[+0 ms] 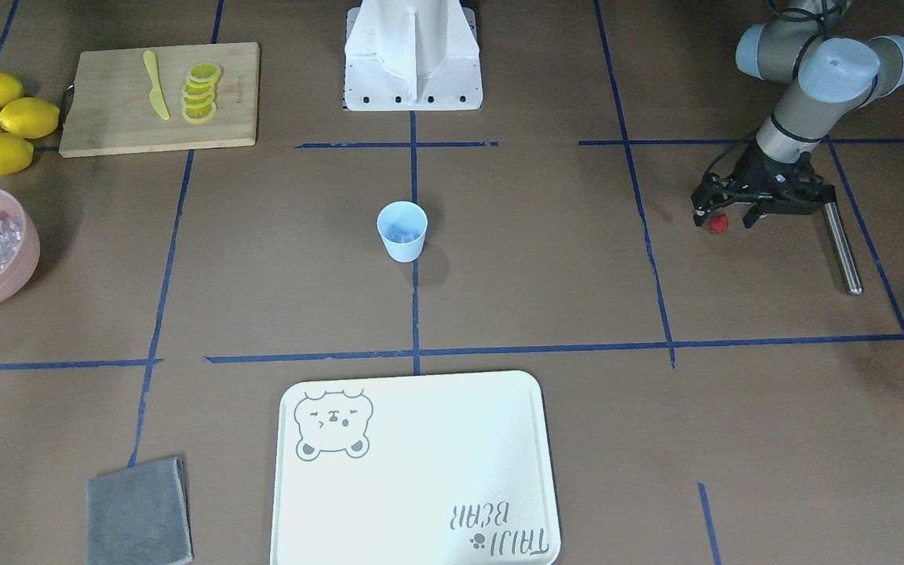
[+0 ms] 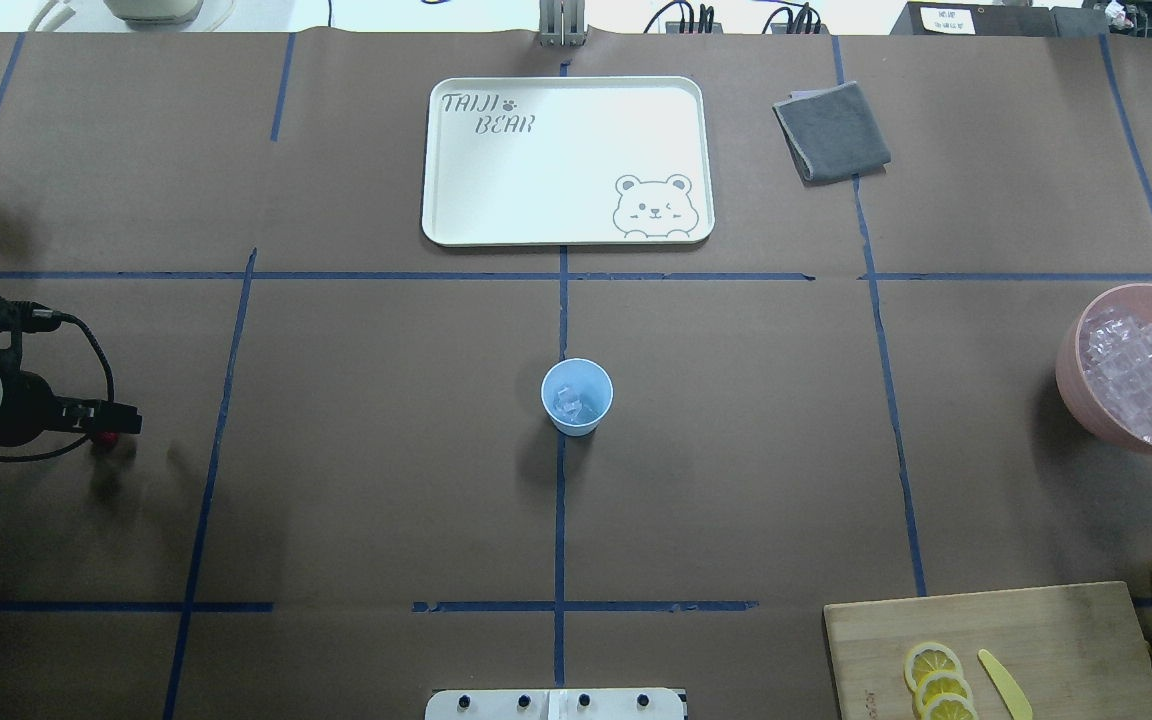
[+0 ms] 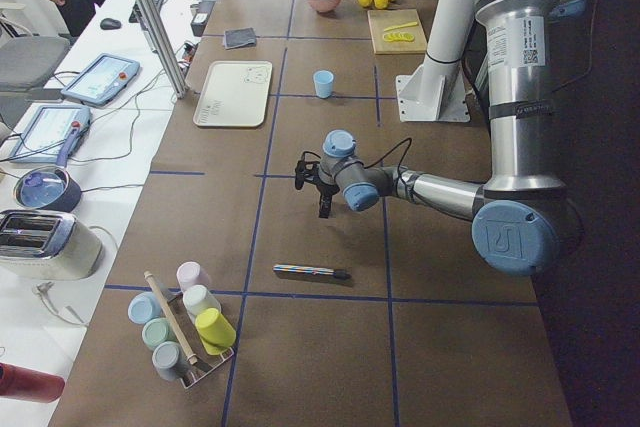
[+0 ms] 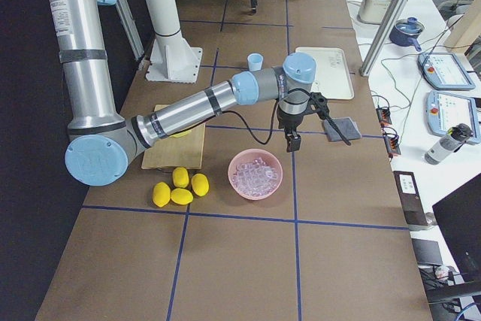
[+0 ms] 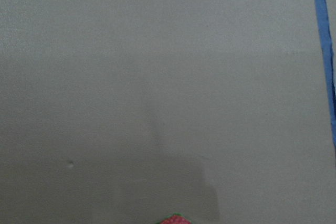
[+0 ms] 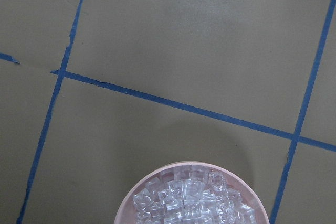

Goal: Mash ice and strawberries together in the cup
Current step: 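Grasp the red strawberry with the left gripper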

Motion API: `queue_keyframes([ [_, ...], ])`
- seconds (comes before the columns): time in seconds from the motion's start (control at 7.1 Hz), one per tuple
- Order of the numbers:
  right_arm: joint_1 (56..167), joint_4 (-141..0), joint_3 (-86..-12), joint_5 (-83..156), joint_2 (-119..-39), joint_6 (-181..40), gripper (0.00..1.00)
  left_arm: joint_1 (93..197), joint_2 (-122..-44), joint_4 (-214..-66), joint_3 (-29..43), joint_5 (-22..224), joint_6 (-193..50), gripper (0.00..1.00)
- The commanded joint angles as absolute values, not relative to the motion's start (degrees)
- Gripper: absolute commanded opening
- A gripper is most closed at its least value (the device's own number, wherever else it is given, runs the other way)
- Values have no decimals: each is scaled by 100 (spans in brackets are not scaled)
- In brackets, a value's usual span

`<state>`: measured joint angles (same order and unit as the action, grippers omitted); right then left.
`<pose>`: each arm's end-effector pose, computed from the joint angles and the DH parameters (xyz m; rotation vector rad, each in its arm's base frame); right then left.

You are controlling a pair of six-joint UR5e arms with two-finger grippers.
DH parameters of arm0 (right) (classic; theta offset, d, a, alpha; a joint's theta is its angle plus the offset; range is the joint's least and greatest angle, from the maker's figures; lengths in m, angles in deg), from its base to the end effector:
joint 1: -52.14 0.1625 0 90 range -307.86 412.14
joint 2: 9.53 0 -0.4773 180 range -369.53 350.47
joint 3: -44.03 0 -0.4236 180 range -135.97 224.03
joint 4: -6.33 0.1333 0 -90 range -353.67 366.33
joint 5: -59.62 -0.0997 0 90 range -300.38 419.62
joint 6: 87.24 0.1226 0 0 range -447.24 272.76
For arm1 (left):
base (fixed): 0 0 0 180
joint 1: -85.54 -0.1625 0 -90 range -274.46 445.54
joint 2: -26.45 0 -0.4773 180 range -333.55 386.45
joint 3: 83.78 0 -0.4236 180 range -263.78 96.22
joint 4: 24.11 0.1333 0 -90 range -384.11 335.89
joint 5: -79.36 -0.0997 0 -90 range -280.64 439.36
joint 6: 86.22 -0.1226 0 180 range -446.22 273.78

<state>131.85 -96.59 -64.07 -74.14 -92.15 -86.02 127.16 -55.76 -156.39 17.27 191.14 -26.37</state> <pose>-0.0524 -0.5599 0.5184 0.1314 -0.7793 -0.2337 0.3224 -0.4039 0.6199 0.1685 0.8461 -0.0366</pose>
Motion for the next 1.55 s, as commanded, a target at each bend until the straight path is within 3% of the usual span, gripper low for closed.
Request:
queue_keyframes([
  [0.0, 13194, -9659, -6416, -7415, -9205, -8592, 99, 12685, -5555, -15639, 1686, 19116, -2637, 88],
  [0.7, 13203, -9659, -6425, -7424, -9188, -8575, 99, 12676, -5555, -15639, 1694, 19125, -2619, 76],
  [0.85, 13203, -9659, -6433, -7424, -9188, -8575, 99, 12676, -5547, -15639, 1703, 19125, -2610, 63],
  [1.13, 13203, -9659, -6433, -7424, -9188, -8575, 99, 12685, -5546, -15639, 1712, 19116, -2619, 26],
  [1.41, 13203, -9659, -6433, -7433, -9188, -8575, 99, 12702, -5529, -15630, 1773, 19107, -2593, 7],
])
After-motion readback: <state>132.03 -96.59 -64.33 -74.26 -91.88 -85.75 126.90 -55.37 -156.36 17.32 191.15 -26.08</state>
